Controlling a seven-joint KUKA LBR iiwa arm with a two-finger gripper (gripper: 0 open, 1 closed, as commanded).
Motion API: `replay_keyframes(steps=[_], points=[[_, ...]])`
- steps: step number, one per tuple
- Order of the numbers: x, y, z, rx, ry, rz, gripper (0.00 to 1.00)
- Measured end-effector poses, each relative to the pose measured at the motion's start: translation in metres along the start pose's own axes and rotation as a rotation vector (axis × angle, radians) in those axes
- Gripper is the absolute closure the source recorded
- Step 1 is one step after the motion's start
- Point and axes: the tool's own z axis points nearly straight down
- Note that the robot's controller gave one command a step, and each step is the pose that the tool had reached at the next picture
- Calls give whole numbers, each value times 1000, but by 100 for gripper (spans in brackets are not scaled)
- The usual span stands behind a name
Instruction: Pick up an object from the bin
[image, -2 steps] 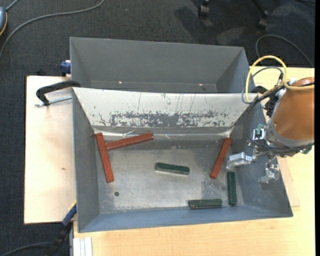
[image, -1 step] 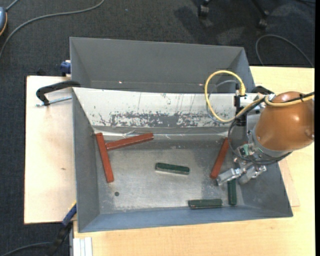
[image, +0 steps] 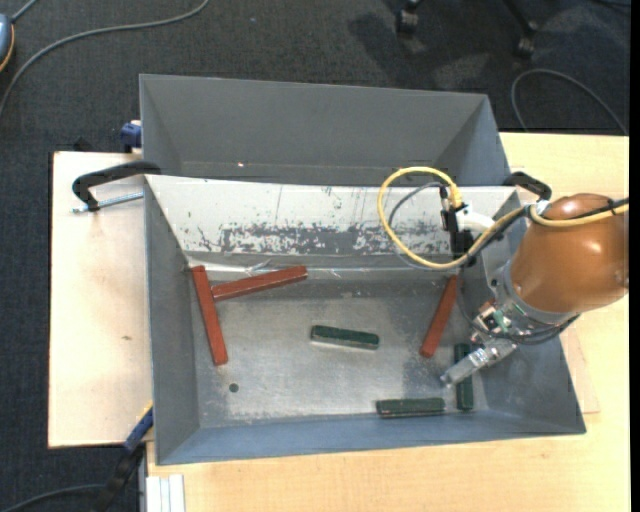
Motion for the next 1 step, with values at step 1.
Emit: replay_keyframes(steps=[1], points=[[0,-1,-2,2,1,2,100]])
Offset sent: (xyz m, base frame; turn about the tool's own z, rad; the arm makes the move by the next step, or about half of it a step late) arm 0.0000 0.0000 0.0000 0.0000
